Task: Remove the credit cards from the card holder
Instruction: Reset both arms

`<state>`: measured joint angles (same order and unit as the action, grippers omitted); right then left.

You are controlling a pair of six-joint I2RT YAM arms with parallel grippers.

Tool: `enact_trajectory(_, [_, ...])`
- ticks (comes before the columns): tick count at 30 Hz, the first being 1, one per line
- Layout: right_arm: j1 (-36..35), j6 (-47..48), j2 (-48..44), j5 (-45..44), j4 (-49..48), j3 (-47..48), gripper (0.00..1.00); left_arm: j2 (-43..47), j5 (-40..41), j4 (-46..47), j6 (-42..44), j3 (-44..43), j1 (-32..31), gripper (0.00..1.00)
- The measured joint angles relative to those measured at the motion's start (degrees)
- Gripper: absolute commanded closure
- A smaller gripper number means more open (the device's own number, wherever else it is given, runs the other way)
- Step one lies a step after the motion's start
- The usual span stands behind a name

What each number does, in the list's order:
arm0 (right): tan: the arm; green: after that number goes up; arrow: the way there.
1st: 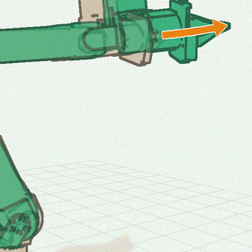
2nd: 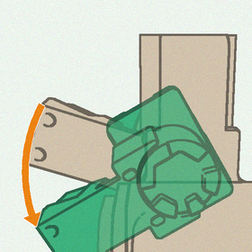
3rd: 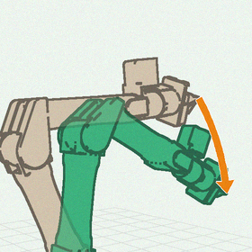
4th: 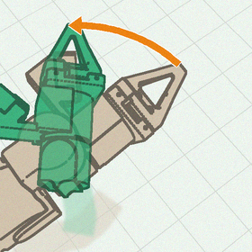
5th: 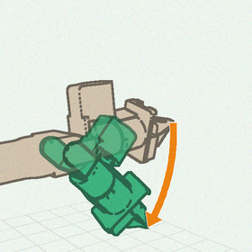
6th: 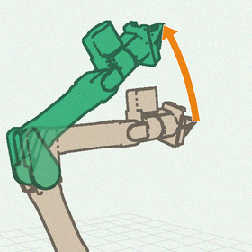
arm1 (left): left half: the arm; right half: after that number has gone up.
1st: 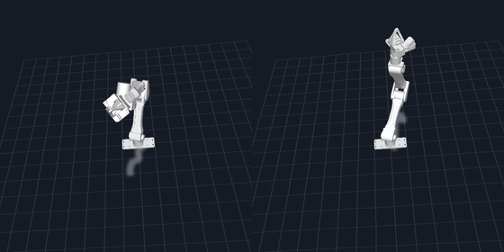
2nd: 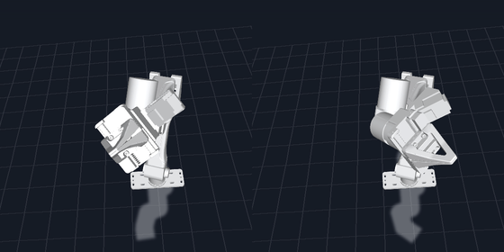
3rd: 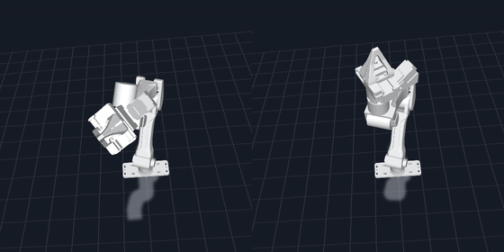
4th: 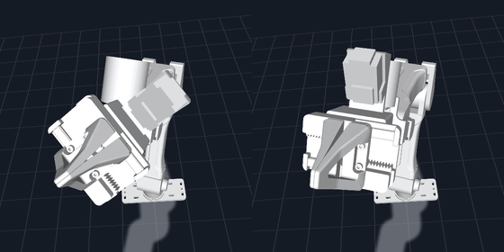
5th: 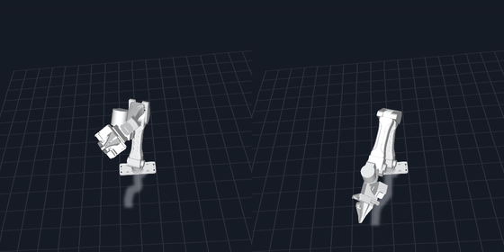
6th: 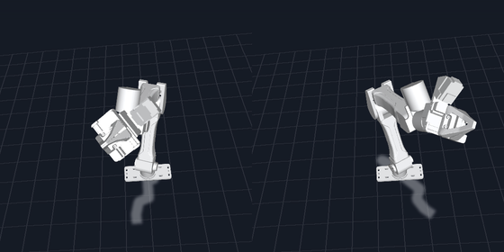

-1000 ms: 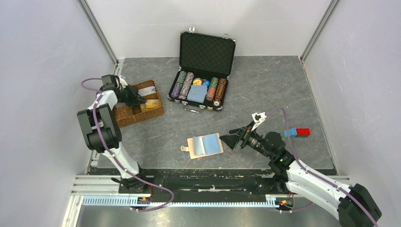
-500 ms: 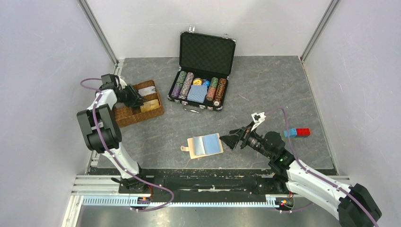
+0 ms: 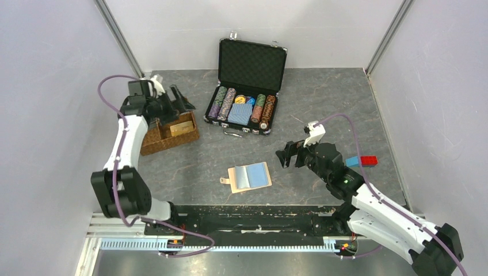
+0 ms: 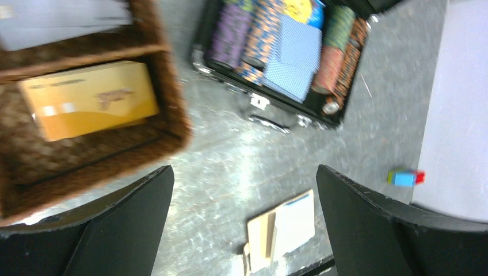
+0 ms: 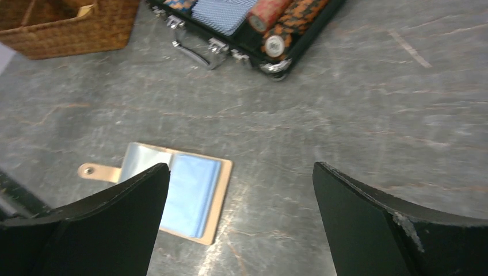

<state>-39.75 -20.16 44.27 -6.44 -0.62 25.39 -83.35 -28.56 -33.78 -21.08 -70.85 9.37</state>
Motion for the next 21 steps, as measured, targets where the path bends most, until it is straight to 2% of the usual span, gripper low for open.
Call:
enact_trajectory(6, [0.02, 3.08, -3.65, -7.43, 9.35, 5.42, 0.02, 10.99, -0.13, -0.61, 1.09, 4.81, -13.55, 0.0])
enact_trajectory(9, [0.02, 3.15, -4.83, -9.46, 12.85, 7.89, 0.02, 17.97, -0.61, -0.22, 1.05, 8.83, -17.99, 0.0])
enact_trajectory(17, [0.02, 1.11, -8.83, -12.07, 18.62, 10.64, 0.02, 41.33, -2.58, 3.96, -0.76, 22.47, -20.26, 0.0])
enact_trajectory(21, [0.02, 0.02, -10.62, -12.0, 19.3, 10.67, 0.02, 48.65, -2.97, 5.27, -1.01, 26.49, -20.35, 0.0])
